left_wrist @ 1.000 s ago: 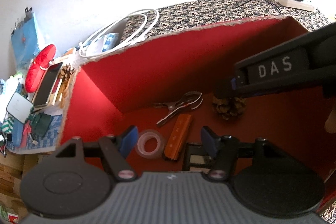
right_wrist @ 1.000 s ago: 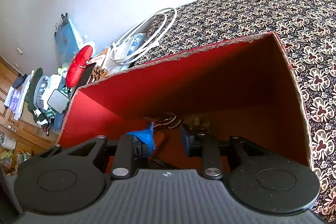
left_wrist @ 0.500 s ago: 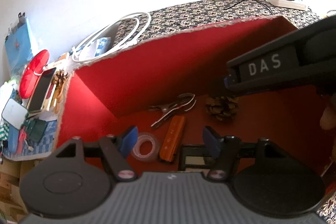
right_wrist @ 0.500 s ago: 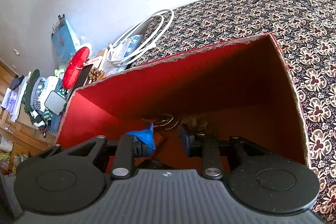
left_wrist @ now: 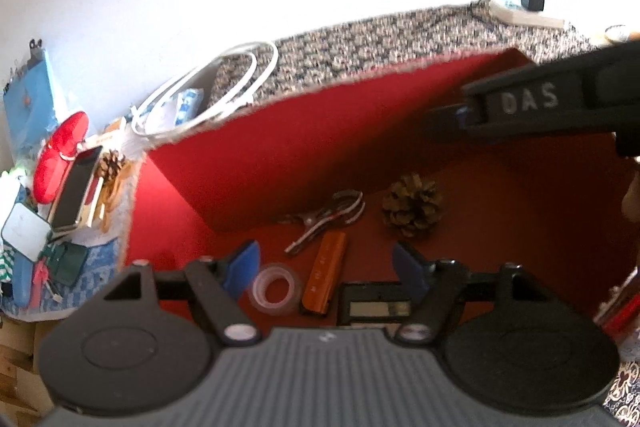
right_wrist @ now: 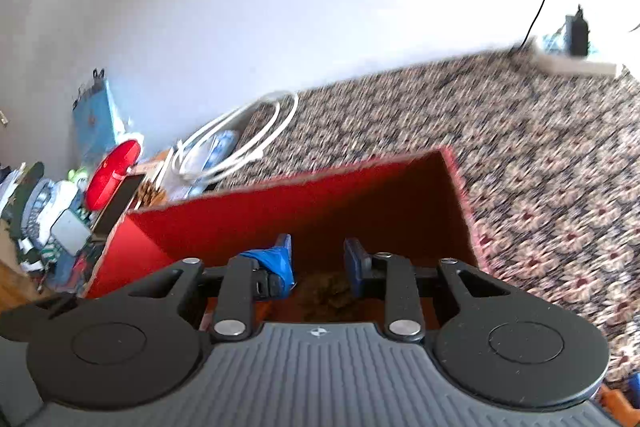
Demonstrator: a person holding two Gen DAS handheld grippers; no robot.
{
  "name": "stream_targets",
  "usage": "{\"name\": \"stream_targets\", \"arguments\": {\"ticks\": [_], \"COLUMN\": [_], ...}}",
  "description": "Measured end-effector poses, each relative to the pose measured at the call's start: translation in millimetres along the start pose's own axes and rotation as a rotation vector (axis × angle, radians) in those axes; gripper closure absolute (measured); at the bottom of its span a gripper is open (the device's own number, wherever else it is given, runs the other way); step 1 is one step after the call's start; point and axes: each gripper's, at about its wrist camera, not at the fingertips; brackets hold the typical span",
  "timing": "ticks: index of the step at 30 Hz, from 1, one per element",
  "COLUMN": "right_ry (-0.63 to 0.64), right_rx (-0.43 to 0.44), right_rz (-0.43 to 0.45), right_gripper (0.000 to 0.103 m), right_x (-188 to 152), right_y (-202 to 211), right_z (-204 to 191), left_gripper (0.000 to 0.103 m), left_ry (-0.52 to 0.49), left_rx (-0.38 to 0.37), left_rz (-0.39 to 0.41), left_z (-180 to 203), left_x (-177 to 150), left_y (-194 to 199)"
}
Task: Organize rigid objects
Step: 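Raise the right gripper out of the red box and move it aside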
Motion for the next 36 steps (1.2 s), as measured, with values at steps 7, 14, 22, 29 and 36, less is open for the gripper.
{"name": "stream_targets", "arguments": {"ticks": [7,14,22,29,36], "right_ry": [0.037,0.103,0.147,0.138,0.081], "right_rx": [-0.039,-0.014,0.106,0.175,0.313], "right_rz": [0.131,0.214,0.236,0.197,0.115], "right_gripper": [0.091,0.089,0.087,0.085,0.085], "right_x": [-1.2,-4.5,-16.6,-34.3,-46.5], "right_y": [39.6,74.6,101.4,112.5,117.1], "right_z": [-5.4,-20.5,-34.5,-29.2,-13.5], "left_gripper": [0.027,0.021,0.018,0.016,0.016], "left_ry": [0.046,0.073,0.123,0.139,0.128], "left_rx": [-0.003,0.011,-0.026,-0.053,-0.062], "left_rz": [0.053,0.126,0.167,0.174,0.144], "left_z": [-14.6,-26.0,-36.5,-38.1,-33.5], "left_x": [-1.6,-12.9,-26.1,-48.8,-76.3], "left_y": [27.6,66.2,102.2,121.6,126.2]}}
Point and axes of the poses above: each gripper's, at about its wrist camera, not at the fingertips, and y roughly against the way its jaws point, z to its right, x to its top
